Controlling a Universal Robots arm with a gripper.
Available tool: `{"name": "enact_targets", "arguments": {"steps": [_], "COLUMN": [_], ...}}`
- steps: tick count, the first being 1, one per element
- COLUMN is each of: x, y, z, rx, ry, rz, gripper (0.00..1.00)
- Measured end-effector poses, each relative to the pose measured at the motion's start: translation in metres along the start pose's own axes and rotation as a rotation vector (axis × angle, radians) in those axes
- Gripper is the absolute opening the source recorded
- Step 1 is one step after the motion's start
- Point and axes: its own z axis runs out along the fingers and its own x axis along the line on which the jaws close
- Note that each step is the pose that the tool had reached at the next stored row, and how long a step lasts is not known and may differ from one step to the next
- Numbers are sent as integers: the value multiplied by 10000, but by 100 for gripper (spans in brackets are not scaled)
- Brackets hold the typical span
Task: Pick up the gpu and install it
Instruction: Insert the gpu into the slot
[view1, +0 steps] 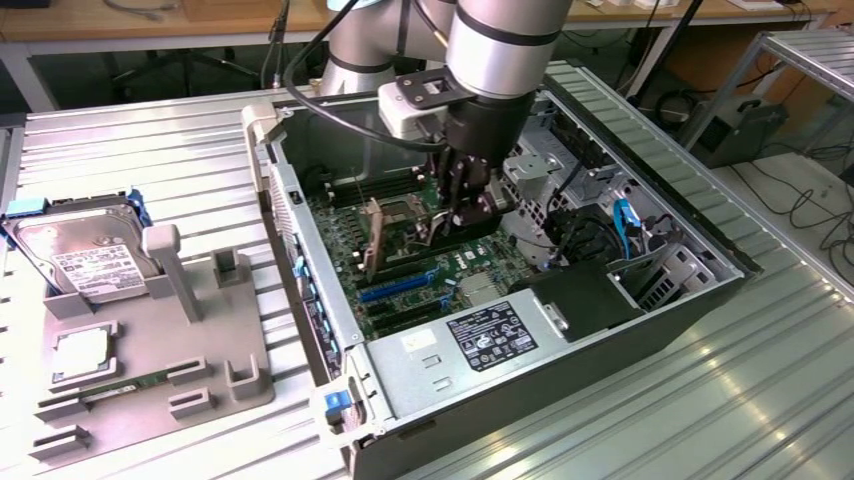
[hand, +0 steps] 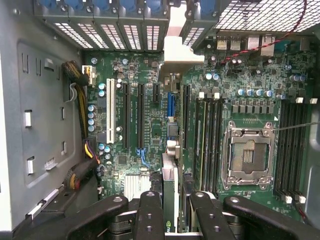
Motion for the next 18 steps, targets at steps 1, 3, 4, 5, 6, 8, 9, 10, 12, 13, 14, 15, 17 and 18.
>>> {"name": "enact_targets", "arguments": {"steps": [1, 3, 4, 5, 6, 8, 9, 10, 12, 13, 14, 15, 17, 18], "x": [0, 0, 0, 0, 0, 0, 0, 0, 0, 0, 0, 0, 0, 0], "y": [3, 8, 10, 12, 14, 17, 19, 21, 25, 26, 28, 29, 33, 35], "z": [1, 3, 4, 4, 5, 7, 7, 8, 9, 10, 11, 12, 13, 14], "rx": [0, 0, 0, 0, 0, 0, 0, 0, 0, 0, 0, 0, 0, 0], "ry": [0, 0, -1, 0, 0, -1, 0, 0, 0, 0, 0, 0, 0, 0], "rz": [0, 0, 0, 0, 0, 0, 0, 0, 0, 0, 0, 0, 0, 1], "gripper": [26, 26, 26, 26, 26, 26, 26, 26, 26, 26, 26, 26, 26, 26]}}
